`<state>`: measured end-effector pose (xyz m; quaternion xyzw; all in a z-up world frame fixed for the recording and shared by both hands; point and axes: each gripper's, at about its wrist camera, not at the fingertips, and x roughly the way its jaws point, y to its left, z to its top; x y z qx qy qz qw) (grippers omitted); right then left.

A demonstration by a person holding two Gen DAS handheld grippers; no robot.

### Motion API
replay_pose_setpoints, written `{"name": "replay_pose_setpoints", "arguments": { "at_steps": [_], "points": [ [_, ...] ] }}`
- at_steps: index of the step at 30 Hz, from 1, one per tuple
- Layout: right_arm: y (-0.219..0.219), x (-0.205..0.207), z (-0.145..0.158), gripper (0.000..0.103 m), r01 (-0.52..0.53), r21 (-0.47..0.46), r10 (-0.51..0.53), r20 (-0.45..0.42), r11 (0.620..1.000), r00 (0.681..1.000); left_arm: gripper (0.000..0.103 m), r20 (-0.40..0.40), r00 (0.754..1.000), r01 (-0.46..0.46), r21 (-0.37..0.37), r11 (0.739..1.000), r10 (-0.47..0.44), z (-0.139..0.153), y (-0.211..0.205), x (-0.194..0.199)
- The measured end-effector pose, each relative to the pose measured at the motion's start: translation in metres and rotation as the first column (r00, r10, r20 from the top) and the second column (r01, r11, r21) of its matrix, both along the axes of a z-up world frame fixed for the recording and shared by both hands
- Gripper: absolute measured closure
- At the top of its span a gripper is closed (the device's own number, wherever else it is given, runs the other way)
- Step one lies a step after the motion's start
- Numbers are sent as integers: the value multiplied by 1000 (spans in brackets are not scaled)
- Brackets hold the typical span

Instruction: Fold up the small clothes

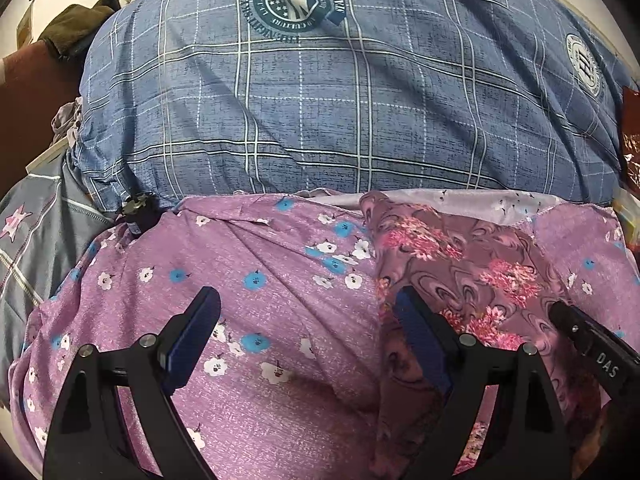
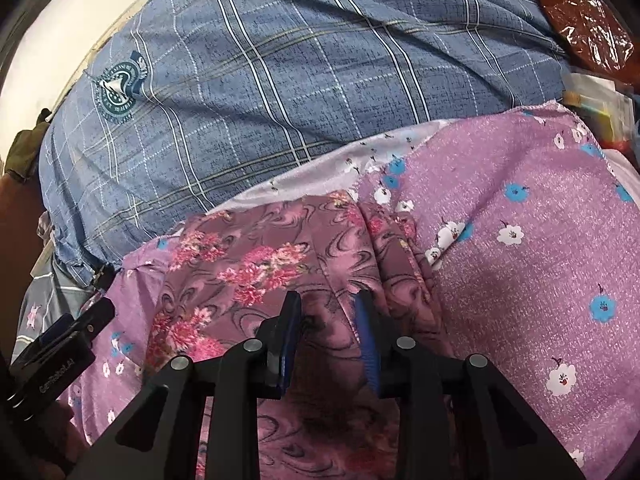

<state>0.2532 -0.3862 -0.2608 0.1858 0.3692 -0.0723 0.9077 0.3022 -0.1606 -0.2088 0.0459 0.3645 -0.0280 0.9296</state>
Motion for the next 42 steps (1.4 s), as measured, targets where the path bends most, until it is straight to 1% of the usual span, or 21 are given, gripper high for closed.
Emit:
{"name": "replay_pose_setpoints", "arguments": {
  "at_steps": [4, 7, 9, 12, 15, 18, 21, 28, 31, 36, 40, 42],
  "points": [
    [-6, 2, -8, 72, 10, 18, -10, -26, 1000, 1000, 13, -16, 1000, 24, 3, 1000, -24, -6, -6, 0],
    [-7, 3, -11, 70, 20, 8, -20, -32, 1000, 999, 13, -62, 997, 54, -11, 998, -55, -18, -10, 2],
    [-4, 4, -9, 69, 24, -15, -25, -36, 1000, 999, 13, -100, 992, 73, -16, 997, -74, -31, -15, 4],
    [4, 2, -4, 68, 34, -68, -36, -40, 997, 999, 13, -119, 990, 79, -6, 997, -79, -43, -18, 5],
    [9, -1, 3, 68, 36, -126, -40, -29, 991, 999, 13, -131, 988, 82, -3, 997, -81, -48, -20, 7],
    [11, -5, 8, 68, 47, -168, -49, -10, 985, 999, 13, -125, 989, 76, 0, 997, -76, -49, -22, 6],
    [12, -6, 11, 68, 47, -184, -48, -1, 982, 999, 13, -121, 990, 77, 15, 997, -75, -50, -24, 6],
    [16, -6, 11, 68, 45, -204, -46, 2, 978, 999, 10, -127, 989, 72, 11, 997, -70, -53, -22, 7],
    [17, -5, 8, 68, 47, -209, -49, -5, 977, 999, 6, -129, 990, 66, 10, 998, -64, -57, -22, 8],
    [18, -1, 1, 68, 58, -235, -68, -34, 970, 997, 3, -124, 991, 60, 5, 998, -59, -60, -20, 8],
    [21, 2, -2, 65, 65, -272, -80, -45, 960, 996, 0, -119, 991, 57, 2, 998, -56, -60, -18, 10],
    [21, 2, -4, 64, 68, -275, -84, -50, 959, 995, 0, -122, 991, 54, -11, 998, -55, -61, -16, 11]
  ]
}}
